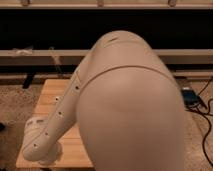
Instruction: Push the eraser across the table
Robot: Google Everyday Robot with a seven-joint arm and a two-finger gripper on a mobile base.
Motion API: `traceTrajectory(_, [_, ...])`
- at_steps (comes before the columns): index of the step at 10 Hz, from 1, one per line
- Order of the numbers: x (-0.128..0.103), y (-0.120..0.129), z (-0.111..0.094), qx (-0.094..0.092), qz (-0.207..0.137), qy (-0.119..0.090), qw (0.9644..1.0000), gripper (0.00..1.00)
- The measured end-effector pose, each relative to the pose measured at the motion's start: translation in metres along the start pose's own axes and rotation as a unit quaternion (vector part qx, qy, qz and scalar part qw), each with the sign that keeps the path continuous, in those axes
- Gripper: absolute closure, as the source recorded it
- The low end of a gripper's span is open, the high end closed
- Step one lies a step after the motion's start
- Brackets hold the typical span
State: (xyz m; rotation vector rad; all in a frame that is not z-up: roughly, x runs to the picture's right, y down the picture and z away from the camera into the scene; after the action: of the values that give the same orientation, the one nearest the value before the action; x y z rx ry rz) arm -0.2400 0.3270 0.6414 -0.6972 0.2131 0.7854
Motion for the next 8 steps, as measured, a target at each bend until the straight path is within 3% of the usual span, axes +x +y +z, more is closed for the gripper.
traceTrajectory(2, [-0.017,0.023,0.02,-0.012,-0.024,0.01,0.9996,0.97])
traceTrajectory(3, [-0.037,0.03,0.033,-0.022,-0.04,0.015,0.9988,1.0])
traceTrajectory(6, [-0.076,0.026,0.057,-0.042,-0.063,0.025,0.9968,1.0])
traceTrajectory(8, [-0.086,0.008,0.062,-0.055,-0.059,0.031,0.9962,1.0])
